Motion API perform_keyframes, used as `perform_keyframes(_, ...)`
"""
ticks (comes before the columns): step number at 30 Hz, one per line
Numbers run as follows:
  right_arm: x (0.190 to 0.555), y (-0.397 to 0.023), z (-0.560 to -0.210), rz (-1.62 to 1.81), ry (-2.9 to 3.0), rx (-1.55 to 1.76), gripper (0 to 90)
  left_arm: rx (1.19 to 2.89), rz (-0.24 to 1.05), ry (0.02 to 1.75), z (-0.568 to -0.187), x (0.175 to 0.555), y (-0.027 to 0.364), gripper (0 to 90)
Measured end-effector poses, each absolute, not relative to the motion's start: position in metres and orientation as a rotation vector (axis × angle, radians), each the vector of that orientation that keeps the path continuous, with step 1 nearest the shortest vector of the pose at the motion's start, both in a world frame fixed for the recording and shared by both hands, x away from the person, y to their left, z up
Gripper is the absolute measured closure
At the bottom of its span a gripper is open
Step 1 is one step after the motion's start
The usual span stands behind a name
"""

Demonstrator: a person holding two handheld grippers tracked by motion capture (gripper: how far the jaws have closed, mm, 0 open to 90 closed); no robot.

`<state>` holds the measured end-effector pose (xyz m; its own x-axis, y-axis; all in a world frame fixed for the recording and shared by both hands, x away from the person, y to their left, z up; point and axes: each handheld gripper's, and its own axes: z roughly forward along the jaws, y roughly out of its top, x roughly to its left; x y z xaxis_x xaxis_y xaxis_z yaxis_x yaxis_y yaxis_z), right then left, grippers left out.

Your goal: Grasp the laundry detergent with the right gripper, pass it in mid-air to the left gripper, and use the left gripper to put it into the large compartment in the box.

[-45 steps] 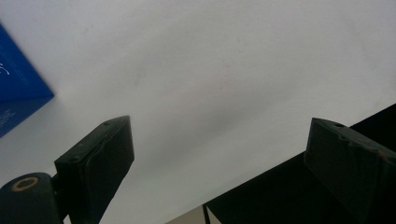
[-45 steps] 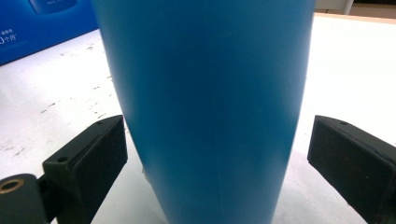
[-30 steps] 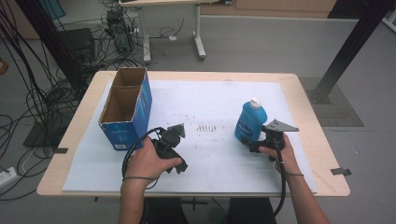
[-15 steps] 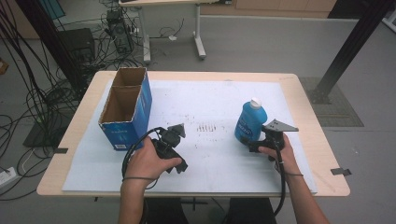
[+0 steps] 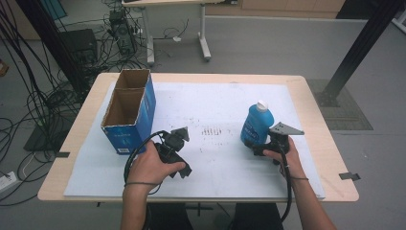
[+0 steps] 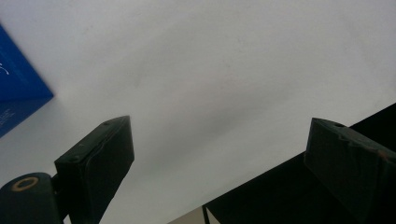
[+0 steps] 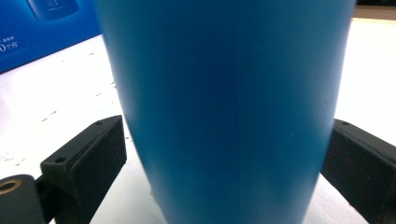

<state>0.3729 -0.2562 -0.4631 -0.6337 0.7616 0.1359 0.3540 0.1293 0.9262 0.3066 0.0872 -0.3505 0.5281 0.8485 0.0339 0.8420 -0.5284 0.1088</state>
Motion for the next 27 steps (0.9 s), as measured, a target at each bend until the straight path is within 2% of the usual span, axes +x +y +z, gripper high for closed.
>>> perform_keyframes(11, 0.3747, -0.2536, -0.465, 1.542, 2.025, 1.073, 15.5, 2.678, 0.128, 1.485, -0.3492, 0.3074, 0.0876, 8.7)
perform_keyframes(21, 0.3758, -0.2527, -0.4661, 1.56, 2.003, 1.073, 34.4, 2.674, 0.13, 1.486, -0.3502, 0.3077, 0.0876, 8.7)
perform_keyframes(27, 0.3765, -0.2534, -0.4664, 1.557, 1.999, 1.066, 37.0, 2.677, 0.129, 1.483, -0.3502, 0.3088, 0.0875, 8.7)
